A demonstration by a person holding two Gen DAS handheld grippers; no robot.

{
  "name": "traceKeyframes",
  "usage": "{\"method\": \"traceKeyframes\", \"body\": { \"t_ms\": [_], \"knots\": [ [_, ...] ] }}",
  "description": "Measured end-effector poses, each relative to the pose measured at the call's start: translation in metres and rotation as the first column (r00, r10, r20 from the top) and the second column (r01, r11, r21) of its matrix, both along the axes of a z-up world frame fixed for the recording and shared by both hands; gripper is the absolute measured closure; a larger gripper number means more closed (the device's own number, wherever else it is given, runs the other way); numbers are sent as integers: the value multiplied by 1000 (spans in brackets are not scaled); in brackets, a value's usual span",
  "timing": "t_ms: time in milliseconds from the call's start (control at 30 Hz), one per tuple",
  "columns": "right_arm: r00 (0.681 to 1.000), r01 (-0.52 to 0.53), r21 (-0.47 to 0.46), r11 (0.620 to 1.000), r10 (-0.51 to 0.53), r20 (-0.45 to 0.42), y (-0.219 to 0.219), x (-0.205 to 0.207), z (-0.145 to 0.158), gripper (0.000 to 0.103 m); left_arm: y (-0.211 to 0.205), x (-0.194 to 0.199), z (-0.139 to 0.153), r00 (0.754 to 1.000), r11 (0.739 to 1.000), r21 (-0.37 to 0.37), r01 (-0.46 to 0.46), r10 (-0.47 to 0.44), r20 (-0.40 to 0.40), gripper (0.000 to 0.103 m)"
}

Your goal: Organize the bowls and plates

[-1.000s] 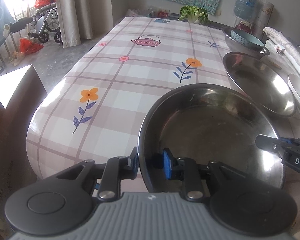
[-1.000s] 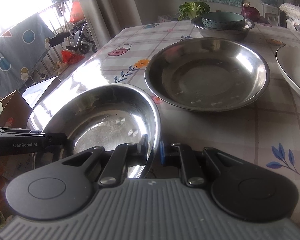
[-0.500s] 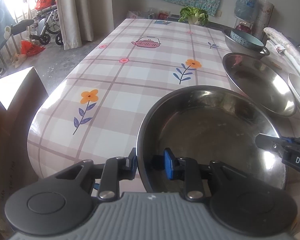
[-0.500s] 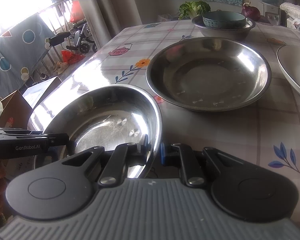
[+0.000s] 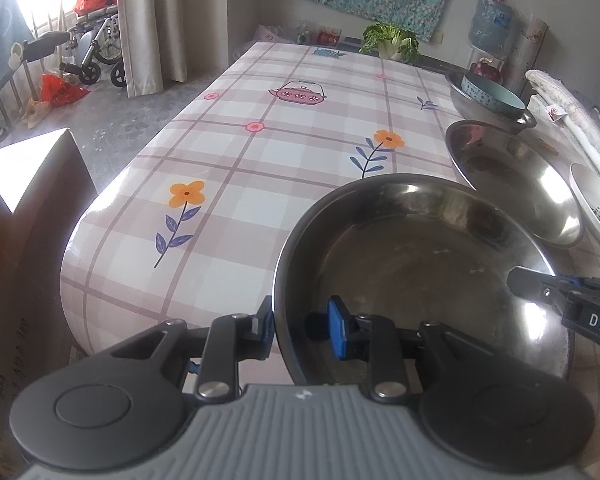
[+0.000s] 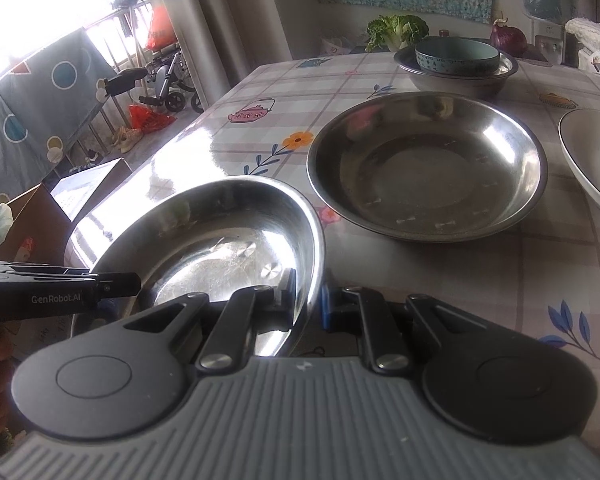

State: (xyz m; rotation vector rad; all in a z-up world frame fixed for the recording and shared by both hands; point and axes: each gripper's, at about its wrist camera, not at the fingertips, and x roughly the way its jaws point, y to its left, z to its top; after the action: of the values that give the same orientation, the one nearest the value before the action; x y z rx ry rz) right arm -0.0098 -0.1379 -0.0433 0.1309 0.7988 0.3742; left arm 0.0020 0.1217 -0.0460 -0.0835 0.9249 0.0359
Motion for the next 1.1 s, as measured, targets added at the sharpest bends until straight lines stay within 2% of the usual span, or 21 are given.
{"method": "traceKeyframes", "body": {
  "t_ms": [533, 800, 1100],
  "knots": [
    [998, 52, 51, 997, -54, 30, -19, -12, 16, 91, -19, 4, 28, 997, 999, 14, 44, -45, 60, 75],
    [987, 129, 80, 988, -136, 82, -53, -27, 40, 91, -55, 11, 51, 986, 993, 25, 114, -117, 116, 75],
    [970, 216, 102, 971, -225, 87, -101, -34, 51, 89, -96, 29, 55, 977, 984, 16, 178, -179, 119, 75]
  ]
}}
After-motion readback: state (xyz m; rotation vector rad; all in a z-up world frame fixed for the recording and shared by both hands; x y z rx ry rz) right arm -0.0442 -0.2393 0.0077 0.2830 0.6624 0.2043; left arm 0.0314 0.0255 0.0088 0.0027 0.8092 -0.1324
